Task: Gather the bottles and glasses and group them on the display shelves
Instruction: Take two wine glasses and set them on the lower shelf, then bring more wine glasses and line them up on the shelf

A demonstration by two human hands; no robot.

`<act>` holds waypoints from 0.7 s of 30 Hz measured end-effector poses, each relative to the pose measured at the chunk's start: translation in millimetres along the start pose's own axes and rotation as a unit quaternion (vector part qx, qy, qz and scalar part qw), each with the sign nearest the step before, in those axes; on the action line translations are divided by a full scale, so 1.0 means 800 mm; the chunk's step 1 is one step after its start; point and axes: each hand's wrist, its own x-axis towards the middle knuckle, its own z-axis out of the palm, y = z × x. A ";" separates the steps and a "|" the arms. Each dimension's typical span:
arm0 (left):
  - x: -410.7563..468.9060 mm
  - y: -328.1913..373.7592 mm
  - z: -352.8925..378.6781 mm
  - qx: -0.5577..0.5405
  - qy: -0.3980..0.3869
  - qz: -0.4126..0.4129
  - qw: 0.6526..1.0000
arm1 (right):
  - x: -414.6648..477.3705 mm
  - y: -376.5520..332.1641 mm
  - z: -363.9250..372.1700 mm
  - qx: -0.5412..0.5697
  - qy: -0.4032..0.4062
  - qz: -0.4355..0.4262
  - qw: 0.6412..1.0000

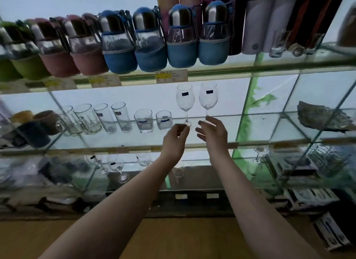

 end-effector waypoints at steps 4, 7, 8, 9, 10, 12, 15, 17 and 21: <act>-0.024 -0.006 -0.026 -0.012 0.024 -0.026 0.999 | -0.028 0.009 0.010 -0.007 -0.027 0.014 1.000; -0.038 -0.009 -0.049 -0.054 0.048 -0.047 0.996 | -0.045 0.007 0.030 -0.017 -0.046 0.013 0.999; -0.042 -0.010 -0.056 -0.070 0.056 -0.050 0.995 | -0.051 0.007 0.038 -0.020 -0.056 0.011 0.998; -0.048 -0.012 -0.068 -0.076 0.065 -0.047 0.994 | -0.059 0.007 0.049 -0.024 -0.067 0.011 0.997; -0.051 -0.013 -0.073 -0.072 0.065 -0.042 0.994 | -0.063 0.007 0.055 -0.027 -0.072 0.011 0.997; -0.059 -0.019 -0.097 -0.069 0.069 -0.028 0.995 | -0.076 0.011 0.081 -0.036 -0.089 0.008 0.995; -0.065 -0.029 -0.141 -0.074 0.085 -0.016 0.993 | -0.095 0.025 0.125 -0.050 -0.106 0.002 0.993; -0.067 -0.038 -0.180 -0.068 0.100 -0.013 0.993 | -0.108 0.039 0.161 -0.055 -0.120 0.004 0.991; -0.077 -0.073 -0.283 -0.048 0.132 -0.025 0.990 | -0.149 0.076 0.254 -0.066 -0.158 0.018 0.985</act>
